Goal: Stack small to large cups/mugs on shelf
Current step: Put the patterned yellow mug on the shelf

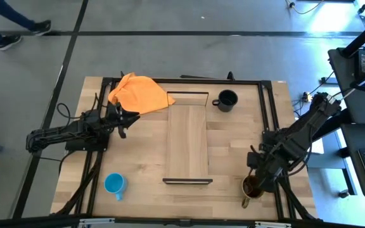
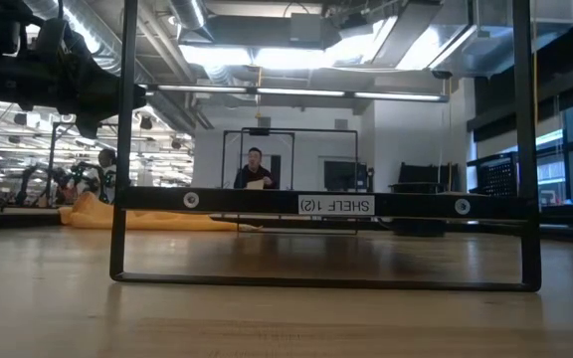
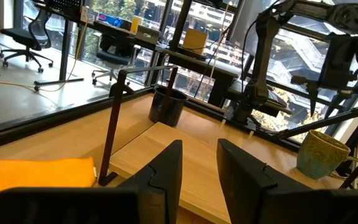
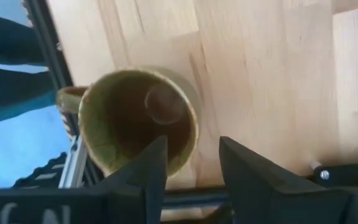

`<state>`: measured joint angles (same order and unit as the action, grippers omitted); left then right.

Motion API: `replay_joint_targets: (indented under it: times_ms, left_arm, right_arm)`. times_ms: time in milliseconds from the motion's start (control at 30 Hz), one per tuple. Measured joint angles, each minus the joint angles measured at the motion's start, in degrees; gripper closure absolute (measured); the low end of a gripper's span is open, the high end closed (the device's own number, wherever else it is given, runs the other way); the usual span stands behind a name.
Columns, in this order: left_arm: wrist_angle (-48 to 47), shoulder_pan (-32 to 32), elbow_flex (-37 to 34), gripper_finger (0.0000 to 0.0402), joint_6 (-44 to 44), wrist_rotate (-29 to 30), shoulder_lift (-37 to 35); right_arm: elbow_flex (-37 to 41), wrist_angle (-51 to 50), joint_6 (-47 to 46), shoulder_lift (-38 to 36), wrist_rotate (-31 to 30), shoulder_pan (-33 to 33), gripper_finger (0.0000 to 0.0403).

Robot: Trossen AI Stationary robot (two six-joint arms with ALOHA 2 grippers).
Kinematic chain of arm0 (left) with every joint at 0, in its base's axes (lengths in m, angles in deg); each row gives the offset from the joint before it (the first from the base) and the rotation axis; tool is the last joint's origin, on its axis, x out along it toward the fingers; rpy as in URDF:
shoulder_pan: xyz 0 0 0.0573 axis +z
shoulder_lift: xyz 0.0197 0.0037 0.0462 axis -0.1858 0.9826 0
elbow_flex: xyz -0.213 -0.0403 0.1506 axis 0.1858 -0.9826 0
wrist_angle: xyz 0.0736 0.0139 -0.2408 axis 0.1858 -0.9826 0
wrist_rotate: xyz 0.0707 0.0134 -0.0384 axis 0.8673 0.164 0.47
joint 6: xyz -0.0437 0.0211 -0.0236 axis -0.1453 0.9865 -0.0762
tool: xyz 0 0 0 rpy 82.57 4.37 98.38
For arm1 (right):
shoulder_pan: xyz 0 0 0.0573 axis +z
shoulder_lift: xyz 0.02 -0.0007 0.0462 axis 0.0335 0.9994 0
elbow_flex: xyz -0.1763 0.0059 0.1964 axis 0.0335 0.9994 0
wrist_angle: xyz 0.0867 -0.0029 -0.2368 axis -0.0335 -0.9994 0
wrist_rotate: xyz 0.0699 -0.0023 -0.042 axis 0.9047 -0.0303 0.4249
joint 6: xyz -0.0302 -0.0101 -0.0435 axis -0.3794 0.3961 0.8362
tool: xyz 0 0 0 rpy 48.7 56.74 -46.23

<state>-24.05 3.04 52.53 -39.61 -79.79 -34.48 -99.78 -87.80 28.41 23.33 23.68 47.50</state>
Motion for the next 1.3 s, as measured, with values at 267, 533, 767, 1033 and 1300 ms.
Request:
replay_joint_targets:
  times_ms: [267, 533, 767, 1033, 1300]
  left_arm:
    - [0.0, 0.0, 0.0, 0.0308, 0.0, 0.0, 0.0]
    - [0.0, 0.0, 0.0, 0.0308, 0.0, 0.0, 0.0]
    - [0.0, 0.0, 0.0, 0.0308, 0.0, 0.0, 0.0]
    - [0.0, 0.0, 0.0, 0.0308, 0.0, 0.0, 0.0]
    - [0.0, 0.0, 0.0, 0.0308, 0.0, 0.0, 0.0]
  right_arm:
    - [0.0, 1.8, -1.7, 3.6, -1.1, 0.0, 0.0256]
    - [0.0, 2.9, -3.7, 7.5, -1.2, 1.3, 0.0256]
    - [0.0, 2.4, -4.9, 9.9, -1.2, 2.0, 0.0256]
    - [0.0, 2.4, -6.4, 12.8, -1.6, 2.0, 0.0256]
    - [0.0, 2.2, -6.5, 15.2, -1.7, 2.0, 0.0256]
